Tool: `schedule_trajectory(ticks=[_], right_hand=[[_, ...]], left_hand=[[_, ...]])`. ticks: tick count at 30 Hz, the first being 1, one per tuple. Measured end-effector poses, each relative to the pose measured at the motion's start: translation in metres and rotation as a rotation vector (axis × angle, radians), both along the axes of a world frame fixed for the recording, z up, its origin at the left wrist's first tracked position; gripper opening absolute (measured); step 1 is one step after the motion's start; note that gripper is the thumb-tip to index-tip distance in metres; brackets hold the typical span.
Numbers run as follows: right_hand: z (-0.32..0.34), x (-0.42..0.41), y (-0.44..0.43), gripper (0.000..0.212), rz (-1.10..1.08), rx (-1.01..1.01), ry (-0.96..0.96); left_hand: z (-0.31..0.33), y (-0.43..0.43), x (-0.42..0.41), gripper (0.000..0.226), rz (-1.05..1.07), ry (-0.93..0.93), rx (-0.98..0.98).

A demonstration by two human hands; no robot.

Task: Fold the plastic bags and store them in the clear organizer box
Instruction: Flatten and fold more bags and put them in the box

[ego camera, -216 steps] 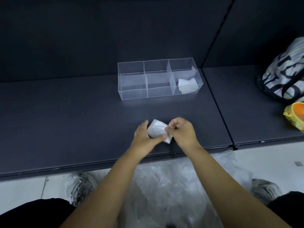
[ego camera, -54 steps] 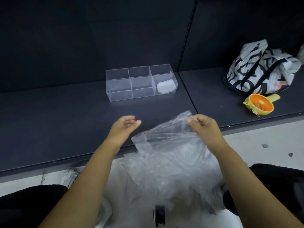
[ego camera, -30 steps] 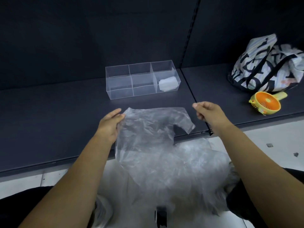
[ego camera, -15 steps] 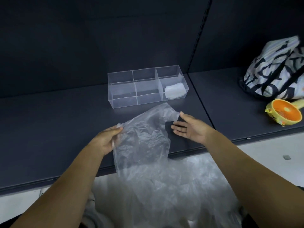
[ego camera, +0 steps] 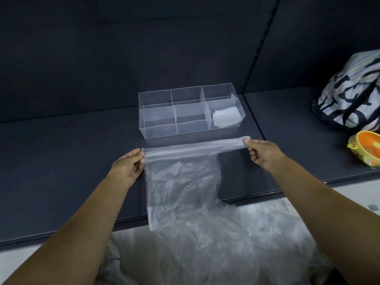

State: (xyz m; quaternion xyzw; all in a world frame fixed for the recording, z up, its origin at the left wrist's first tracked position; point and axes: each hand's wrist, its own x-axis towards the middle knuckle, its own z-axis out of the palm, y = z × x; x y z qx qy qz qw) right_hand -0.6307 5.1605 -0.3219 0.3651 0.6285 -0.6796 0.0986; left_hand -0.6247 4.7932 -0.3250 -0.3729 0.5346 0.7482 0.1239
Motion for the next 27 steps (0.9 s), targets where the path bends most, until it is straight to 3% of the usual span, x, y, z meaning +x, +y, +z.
schedule_trajectory(ticks=[6,9,12,15,18,20,24,27], right_hand=[[0.017,-0.018,0.017,0.028,-0.068,0.274,0.054],[0.025,-0.002,0.02,0.028,-0.029,0.393,0.093],[0.031,0.042,0.02,0.03,0.084,0.283,0.082],[0.033,0.099,0.018,0.039,0.153,0.246,-0.047],[0.035,0.139,0.012,0.049,0.065,0.176,-0.169],[0.04,0.151,0.006,0.049,0.001,0.081,-0.202],[0.043,0.152,-0.009,0.037,0.019,-0.013,-0.215],[0.035,0.144,-0.01,0.022,0.032,0.077,-0.197]], left_hand=[[0.006,0.001,-0.008,0.023,0.056,0.026,-0.075],[0.005,0.012,0.009,0.022,-0.073,0.024,-0.325],[-0.001,0.038,0.052,0.02,-0.263,0.218,-0.813],[-0.009,0.071,0.099,0.018,-0.426,0.446,-1.144],[-0.018,0.096,0.126,0.031,-0.579,0.528,-1.246],[-0.024,0.101,0.131,0.044,-0.694,0.486,-1.277],[-0.039,0.097,0.124,0.057,-0.929,0.387,-1.369],[-0.045,0.091,0.12,0.068,-1.068,0.358,-1.475]])
